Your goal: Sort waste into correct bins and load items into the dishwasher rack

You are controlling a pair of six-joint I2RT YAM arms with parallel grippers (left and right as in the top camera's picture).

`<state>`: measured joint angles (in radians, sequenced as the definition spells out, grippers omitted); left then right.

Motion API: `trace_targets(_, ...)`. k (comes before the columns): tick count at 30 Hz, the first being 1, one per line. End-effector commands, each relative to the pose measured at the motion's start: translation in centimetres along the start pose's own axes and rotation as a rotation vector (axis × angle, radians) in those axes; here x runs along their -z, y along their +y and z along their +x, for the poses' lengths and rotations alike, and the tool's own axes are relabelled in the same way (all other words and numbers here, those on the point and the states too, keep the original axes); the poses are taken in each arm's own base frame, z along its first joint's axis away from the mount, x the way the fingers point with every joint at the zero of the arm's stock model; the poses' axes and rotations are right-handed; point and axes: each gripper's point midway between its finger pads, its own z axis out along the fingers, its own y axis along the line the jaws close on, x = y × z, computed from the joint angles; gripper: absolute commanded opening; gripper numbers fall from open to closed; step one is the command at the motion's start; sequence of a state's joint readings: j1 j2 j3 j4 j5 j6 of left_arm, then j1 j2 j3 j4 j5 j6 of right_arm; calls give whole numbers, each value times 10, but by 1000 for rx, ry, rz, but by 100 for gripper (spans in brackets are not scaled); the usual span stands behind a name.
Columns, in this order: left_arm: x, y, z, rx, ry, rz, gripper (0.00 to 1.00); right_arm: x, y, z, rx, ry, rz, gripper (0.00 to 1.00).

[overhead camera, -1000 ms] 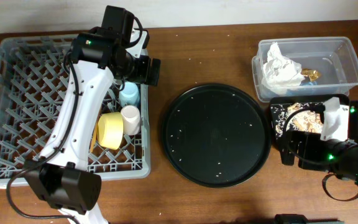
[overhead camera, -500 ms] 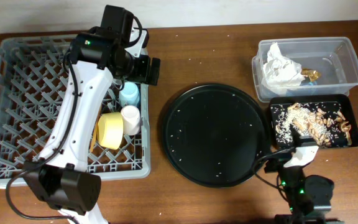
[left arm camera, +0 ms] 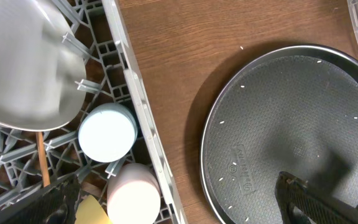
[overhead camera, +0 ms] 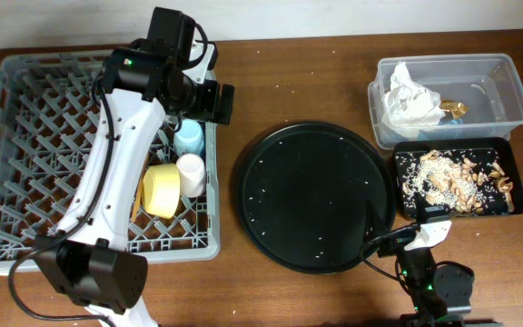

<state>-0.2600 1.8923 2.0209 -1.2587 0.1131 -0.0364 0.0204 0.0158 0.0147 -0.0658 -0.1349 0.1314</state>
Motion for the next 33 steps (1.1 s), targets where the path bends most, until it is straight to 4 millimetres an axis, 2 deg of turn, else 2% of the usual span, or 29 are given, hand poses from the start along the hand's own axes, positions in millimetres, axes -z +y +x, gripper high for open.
trace_targets(1, 15, -2, -5, -19, -41, 3, 99, 0, -1, 1, 2, -6, 7, 98)
trace_targets(4, 17, -1, -4, -22, -41, -7, 99, 0, -1, 1, 2, -6, 7, 98)
trace_targets(6, 39, -1, -14, -30, -123, -27, 99, 0, -1, 1, 2, -6, 7, 98)
trace_targets(7, 56, -2, -26, -59, -230, -33, 99, 0, -1, 1, 2, -6, 7, 98)
trace_targets(9, 82, -1, -31, -149, -411, -54, 99, 0, -1, 1, 2, -6, 7, 98)
trace_targets(11, 90, 18, -8, -124, -523, -86, 99, 0, -1, 1, 2, -6, 7, 98)
trace_targets(13, 83, 42, 35, -86, -620, -134, 99, 0, -1, 1, 2, -6, 7, 98)
trace_targets(15, 73, 55, 71, -67, -691, -165, 99, 0, -1, 1, 2, -6, 7, 98)
trace_targets(16, 62, 62, 103, -57, -748, -186, 99, 0, -1, 1, 2, -6, 7, 98)
trace_targets(17, 49, 64, 142, -60, -842, -199, 99, 0, -1, 1, 2, -6, 7, 98)
trace_targets(19, 39, 62, 163, -75, -929, -205, 99, 0, -1, 1, 2, -6, 7, 98)
trace_targets(23, 25, 68, 190, -82, -1053, -243, 99, 0, -1, 1, 2, -6, 7, 98)
trace_targets(26, 19, 68, 202, -143, -1035, -260, 99, 0, -1, 1, 2, -6, 7, 98)
trace_targets(29, 5, 74, 219, -117, -957, -271, 99, 0, -1, 1, 2, -6, 7, 98)
trace_targets(31, 29, 71, 211, -139, -1064, -290, 99, 0, -1, 1, 2, -6, 7, 99)
trace_targets(33, 27, 72, 212, -133, -1056, -295, 99, 0, -1, 1, 2, -6, 7, 98)
